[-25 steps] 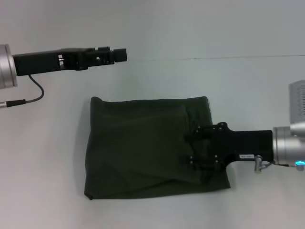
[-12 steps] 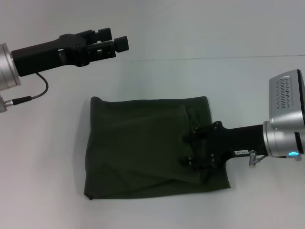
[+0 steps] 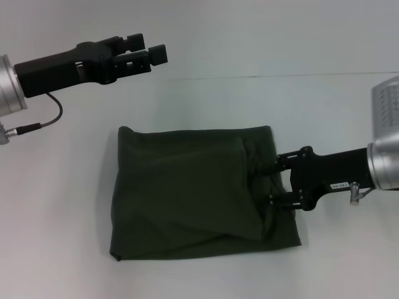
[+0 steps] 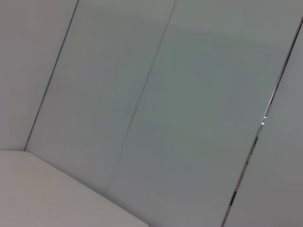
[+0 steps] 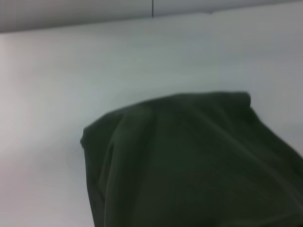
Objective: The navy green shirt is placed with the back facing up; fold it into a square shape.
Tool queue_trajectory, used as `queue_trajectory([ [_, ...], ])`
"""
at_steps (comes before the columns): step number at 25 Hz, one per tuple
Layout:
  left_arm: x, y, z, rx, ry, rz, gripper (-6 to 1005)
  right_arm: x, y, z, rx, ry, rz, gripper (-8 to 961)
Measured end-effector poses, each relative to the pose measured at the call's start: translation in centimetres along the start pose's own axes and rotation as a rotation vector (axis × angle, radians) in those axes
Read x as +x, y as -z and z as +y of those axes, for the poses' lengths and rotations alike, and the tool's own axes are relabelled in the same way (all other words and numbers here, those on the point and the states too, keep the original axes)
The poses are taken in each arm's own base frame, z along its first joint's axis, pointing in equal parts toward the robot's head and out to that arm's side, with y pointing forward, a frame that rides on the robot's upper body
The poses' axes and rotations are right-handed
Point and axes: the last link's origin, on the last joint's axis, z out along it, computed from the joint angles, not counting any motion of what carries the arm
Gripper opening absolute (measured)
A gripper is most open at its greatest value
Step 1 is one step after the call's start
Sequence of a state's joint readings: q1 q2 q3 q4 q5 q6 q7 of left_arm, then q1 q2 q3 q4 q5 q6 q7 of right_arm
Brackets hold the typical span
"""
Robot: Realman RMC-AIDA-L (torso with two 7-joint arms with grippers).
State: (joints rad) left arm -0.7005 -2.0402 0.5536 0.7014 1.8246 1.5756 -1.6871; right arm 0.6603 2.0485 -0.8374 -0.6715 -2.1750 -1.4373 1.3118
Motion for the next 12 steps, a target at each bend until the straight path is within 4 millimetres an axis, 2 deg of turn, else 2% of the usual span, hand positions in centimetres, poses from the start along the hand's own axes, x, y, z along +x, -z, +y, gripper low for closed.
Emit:
queue_trajectory([
  [4,-0.1,0.0,-0.1,0.008,-0.008,0.0,887,-2.4,-0.2,1.1,-0.102,0.035,-0.102,638],
  [7,-0.3,0.1,0.1,0.001,-0.026,0.0,888,-3.6,-2.0,1.9,-0.153,0.076,-0.091,638],
  [12,-1.4,0.5,0.2,0.005,-0.058,0.002,888,-4.2,-5.5,2.3,-0.193,0.108,0.002,637],
])
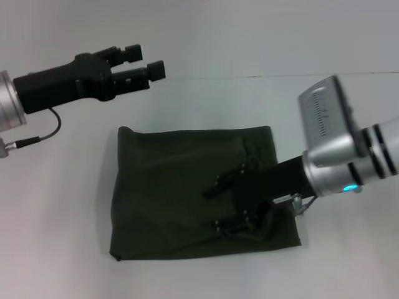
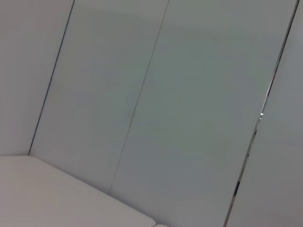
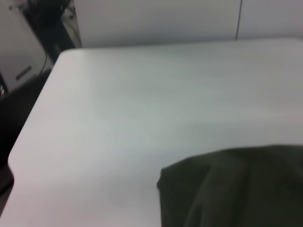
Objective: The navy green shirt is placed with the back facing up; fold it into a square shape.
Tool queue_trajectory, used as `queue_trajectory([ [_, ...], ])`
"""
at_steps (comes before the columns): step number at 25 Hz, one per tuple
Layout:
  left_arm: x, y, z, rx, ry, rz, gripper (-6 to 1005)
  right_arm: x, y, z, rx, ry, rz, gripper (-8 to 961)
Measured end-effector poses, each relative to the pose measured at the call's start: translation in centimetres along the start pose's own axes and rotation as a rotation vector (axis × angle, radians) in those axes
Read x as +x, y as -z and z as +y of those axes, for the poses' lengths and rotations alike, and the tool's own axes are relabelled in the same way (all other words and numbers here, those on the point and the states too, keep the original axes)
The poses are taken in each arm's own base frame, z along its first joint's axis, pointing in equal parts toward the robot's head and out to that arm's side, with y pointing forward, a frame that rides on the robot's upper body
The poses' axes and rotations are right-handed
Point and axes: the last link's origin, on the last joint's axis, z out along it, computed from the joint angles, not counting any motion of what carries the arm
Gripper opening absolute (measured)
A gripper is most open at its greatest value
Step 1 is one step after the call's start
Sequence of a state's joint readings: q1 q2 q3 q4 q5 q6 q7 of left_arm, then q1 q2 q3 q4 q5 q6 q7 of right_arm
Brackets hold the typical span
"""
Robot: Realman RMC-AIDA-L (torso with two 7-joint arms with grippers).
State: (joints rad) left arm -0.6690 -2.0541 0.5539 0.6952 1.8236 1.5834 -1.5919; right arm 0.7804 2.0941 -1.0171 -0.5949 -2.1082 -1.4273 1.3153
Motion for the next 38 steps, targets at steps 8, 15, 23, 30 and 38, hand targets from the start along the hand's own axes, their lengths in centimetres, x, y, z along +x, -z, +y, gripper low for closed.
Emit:
queue_trajectory([
  [8,-0.8,0.6,0.1,0.013,-0.026,-0.001,888,1.1,-1.1,-0.8,0.043,-0.024,0.127,638],
  [15,-0.8,0.5,0.1,0.009,-0.037,-0.002,888,2.6,1.3,-1.1,0.128,-0.069,0.191,637],
  [23,-0.8,0.4,0.2,0.005,-0.044,-0.004,887,3.1,2.7,-1.1,0.137,-0.089,0.222,638],
  [30,-1.0,0.5,0.2,0.007,-0.041,-0.003,887,0.9,5.5,-0.2,0.055,-0.098,0.077,637],
  [38,-1.1,0.5,0.5,-0.012,-0.037,-0.001,888,2.9,5.8,-1.4,0.193,-0.144,0.113,638],
])
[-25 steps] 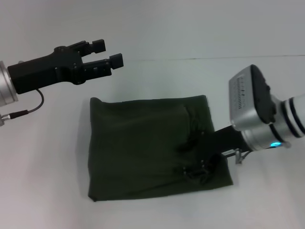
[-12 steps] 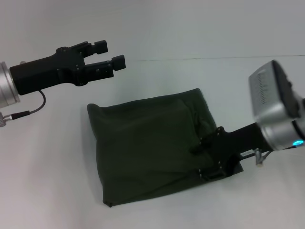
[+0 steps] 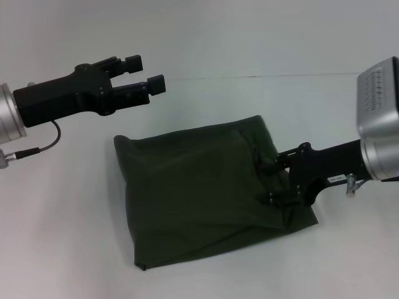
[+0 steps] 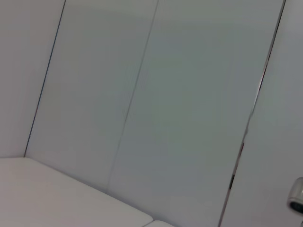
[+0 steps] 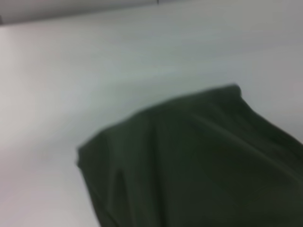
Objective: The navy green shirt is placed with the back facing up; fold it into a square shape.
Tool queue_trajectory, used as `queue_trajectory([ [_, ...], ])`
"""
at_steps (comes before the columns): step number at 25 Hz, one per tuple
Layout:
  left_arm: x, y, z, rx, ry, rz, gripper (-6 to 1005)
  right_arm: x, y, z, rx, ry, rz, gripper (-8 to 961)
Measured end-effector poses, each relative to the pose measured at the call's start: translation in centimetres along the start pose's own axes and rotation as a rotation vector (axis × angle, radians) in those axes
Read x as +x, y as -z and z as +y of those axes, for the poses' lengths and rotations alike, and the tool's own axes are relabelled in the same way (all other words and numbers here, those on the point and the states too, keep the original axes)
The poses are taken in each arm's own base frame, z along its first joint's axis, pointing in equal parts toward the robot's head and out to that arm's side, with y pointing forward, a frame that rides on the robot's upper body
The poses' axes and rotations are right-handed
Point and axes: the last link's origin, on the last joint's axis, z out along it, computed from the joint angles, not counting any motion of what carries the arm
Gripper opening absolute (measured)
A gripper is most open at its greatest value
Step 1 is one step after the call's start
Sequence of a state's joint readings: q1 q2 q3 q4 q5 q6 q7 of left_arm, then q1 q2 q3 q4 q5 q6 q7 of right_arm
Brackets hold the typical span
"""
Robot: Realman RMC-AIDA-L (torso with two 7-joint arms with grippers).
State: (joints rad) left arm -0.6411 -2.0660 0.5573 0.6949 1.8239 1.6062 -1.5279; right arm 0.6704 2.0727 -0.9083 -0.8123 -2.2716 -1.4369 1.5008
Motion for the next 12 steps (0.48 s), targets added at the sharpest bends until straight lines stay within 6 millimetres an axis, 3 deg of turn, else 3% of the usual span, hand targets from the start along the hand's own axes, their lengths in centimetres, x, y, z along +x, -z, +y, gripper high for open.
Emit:
queue_trajectory([
  [7,0.1,-0.2,0.2,-0.013,-0.001,0.001,888,1.4,-1.7,0.0,0.038,-0.017,0.066,638],
  [12,0.2,-0.3,0.1,-0.014,-0.004,0.002,887,1.9,-1.8,0.1,0.033,-0.055,0.076,638],
])
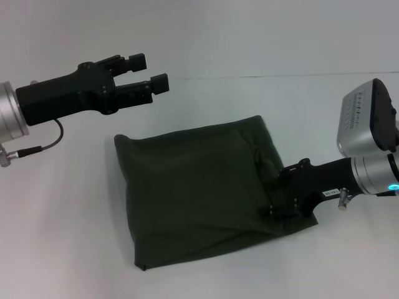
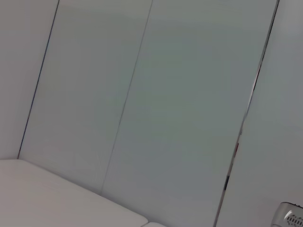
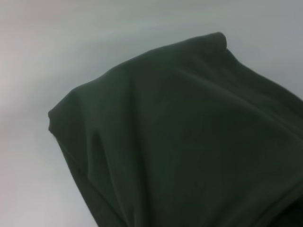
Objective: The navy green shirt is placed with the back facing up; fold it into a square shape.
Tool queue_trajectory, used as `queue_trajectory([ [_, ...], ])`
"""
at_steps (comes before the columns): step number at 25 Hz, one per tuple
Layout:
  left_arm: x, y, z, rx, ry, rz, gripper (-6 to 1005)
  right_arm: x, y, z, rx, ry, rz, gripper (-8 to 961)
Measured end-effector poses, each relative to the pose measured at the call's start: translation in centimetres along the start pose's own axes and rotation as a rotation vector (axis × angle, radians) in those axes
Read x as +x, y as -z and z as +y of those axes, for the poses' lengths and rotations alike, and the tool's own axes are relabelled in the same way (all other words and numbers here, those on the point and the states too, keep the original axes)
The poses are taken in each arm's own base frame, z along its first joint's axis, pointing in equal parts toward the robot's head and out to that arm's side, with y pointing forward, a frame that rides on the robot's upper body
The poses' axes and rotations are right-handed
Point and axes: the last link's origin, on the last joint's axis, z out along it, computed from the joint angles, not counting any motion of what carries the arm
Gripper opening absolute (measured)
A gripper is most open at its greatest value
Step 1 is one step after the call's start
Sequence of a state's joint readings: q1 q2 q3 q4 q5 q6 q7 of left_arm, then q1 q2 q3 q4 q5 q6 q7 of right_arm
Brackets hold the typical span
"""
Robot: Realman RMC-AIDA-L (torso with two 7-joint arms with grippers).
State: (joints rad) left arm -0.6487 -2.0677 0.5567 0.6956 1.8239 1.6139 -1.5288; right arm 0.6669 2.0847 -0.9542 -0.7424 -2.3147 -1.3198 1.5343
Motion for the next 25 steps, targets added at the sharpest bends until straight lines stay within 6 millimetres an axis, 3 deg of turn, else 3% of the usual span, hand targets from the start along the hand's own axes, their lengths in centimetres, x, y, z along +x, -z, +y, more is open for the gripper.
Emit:
queue_trajectory([
  [14,0.5,-0.4,-0.1,-0.004,-0.015,-0.001,885,-0.1,0.6,1.5,-0.119,-0.076,0.016,637],
  [21,0.6,-0.7,0.0,-0.014,-0.021,-0.001,884,-0.7,3.9,-1.1,0.005,-0.21,-0.101,638],
  [25,0.6,-0.8,0.1,-0.017,-0.029,0.0,885,-0.1,3.7,-2.0,0.055,-0.308,-0.079,638],
])
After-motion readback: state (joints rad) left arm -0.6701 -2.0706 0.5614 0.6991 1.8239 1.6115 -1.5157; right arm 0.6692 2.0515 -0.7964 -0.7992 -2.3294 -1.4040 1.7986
